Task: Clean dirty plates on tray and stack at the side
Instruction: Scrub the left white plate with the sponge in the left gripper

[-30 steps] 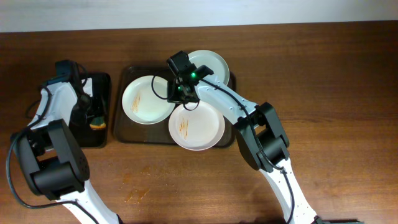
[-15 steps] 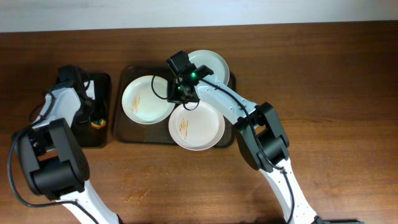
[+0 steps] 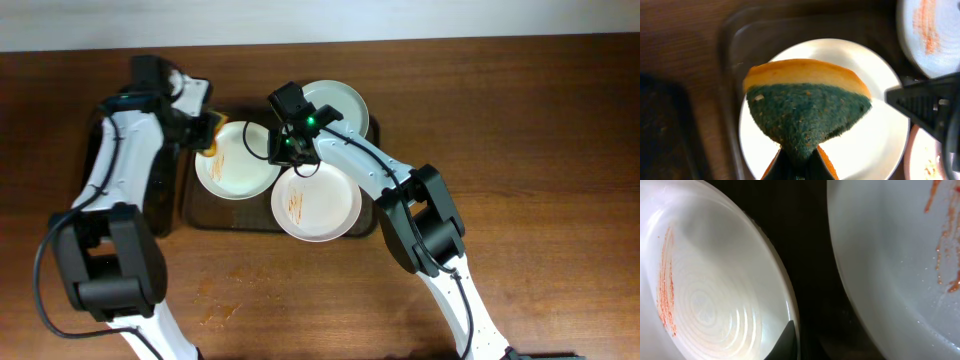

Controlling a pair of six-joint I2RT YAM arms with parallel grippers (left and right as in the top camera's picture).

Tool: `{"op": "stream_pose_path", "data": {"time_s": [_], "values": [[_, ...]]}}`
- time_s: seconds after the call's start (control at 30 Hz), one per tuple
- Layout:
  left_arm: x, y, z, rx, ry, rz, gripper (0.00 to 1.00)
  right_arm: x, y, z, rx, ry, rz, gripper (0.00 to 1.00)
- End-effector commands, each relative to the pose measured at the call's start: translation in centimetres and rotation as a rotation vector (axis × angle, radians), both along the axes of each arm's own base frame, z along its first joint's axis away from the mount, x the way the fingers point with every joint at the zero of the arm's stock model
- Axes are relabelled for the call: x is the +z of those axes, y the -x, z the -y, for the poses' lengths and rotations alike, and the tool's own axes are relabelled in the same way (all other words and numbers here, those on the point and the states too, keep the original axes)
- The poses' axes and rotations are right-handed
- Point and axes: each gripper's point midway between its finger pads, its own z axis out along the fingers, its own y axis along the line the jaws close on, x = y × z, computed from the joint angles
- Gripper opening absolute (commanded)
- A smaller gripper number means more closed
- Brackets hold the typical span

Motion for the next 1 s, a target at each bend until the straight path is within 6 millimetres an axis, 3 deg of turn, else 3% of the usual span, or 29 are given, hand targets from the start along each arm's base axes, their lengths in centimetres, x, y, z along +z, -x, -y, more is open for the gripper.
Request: {"op": "stream_pose_path", "data": {"time_s": [0.0,0.07,0.2,0.37,0.47,0.57,0.6,0.7,0.73,0.8,0.87,0.97], "values": [[-3.4,0.1,-0.4,0.032,-0.063,-0.074,0.01,-1.1,0.6,-0.2,0.018,0.004,-0.024,0.04],[-6.5,0.5,-0.9,0.058,-0.062,-0.146,0.01,-1.1,0.6,-0.2,0.018,0.004,-0.024,0.04],[-9.0,1.4,-2.1,0.194,-0.095,-0.233,0.01,-1.1,0.7,-0.3,0.019,0.002,-0.026,0.04],[-9.2,6.0,0.0,0.206,-0.011,-0.434,0.01,-1.1,0.6,-0.3,0.019,0.0,-0.023,0.04],[-8.1,5.4,3.8,0.064,0.199,-0.404,0.01,-1.1,0.6,-0.3,0.019,0.0,-0.023,0.04],[-8.0,3.6,4.1,0.044,0.221,-0.326,0.01,-1.1,0.6,-0.3,0.019,0.0,-0.023,0.04],[-8.1,2.9,3.7,0.062,0.2,-0.298,0.01,-1.1,0.6,-0.3,0.019,0.0,-0.023,0.04],[-9.1,0.3,-0.8,0.298,-0.006,-0.217,0.01,-1.1,0.6,-0.3,0.019,0.0,-0.023,0.04],[-9.2,-0.2,-2.9,0.402,-0.095,-0.189,0.01,-1.1,0.6,-0.3,0.019,0.0,-0.023,0.04],[-9.1,0.1,-5.0,0.514,-0.188,-0.179,0.01,-1.1,0.6,-0.3,0.019,0.0,-0.023,0.04],[-9.3,1.3,-5.2,0.515,-0.212,-0.227,0.01,-1.1,0.6,-0.3,0.019,0.0,-0.023,0.04],[-9.8,4.0,-2.8,0.347,-0.139,-0.355,0.01,-1.1,0.6,-0.3,0.019,0.0,-0.023,0.04]]}}
